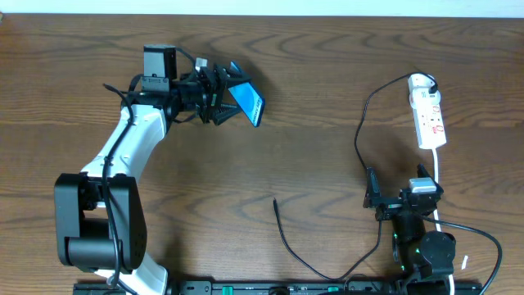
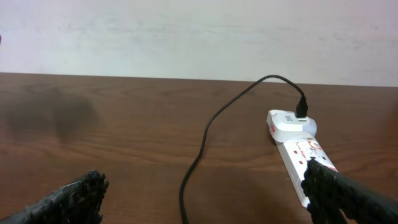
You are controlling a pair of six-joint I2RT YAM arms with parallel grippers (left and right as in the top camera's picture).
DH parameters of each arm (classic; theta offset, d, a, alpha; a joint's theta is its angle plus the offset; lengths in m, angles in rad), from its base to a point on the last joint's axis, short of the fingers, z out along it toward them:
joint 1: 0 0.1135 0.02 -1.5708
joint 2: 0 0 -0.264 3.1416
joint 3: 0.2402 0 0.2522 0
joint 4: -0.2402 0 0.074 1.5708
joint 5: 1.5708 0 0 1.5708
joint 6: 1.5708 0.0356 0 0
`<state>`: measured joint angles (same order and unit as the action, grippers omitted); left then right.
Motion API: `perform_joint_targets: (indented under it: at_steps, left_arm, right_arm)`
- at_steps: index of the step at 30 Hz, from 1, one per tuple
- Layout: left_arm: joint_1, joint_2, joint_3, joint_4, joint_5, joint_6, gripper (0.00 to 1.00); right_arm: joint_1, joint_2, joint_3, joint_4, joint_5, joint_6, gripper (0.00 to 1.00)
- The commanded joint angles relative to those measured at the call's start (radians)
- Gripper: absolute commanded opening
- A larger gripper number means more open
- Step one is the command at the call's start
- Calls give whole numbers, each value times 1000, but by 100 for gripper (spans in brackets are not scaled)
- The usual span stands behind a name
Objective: Plug charger to phone and switch on socket
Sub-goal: 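Rotate the held phone upright and move it forward with left gripper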
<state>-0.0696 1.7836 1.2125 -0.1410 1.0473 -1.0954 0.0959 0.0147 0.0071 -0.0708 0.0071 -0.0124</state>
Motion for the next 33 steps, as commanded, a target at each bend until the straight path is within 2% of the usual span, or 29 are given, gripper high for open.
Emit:
perform_joint_targets:
  at_steps: [1, 15, 24, 33]
  left_arm:
    - [-4, -36, 23, 36, -44, 0, 7]
    - [-6, -36, 23, 107, -230, -126, 7]
    - [-6, -36, 23, 205, -261, -126, 7]
    - [-6, -36, 23, 236, -303, -126, 7]
  right_arm:
    - [5, -6, -2, -4, -6, -11, 99]
    - [5, -6, -2, -4, -6, -11, 99]
    - [5, -6, -2, -4, -6, -11, 99]
    - [4, -6, -2, -1, 1, -12, 99]
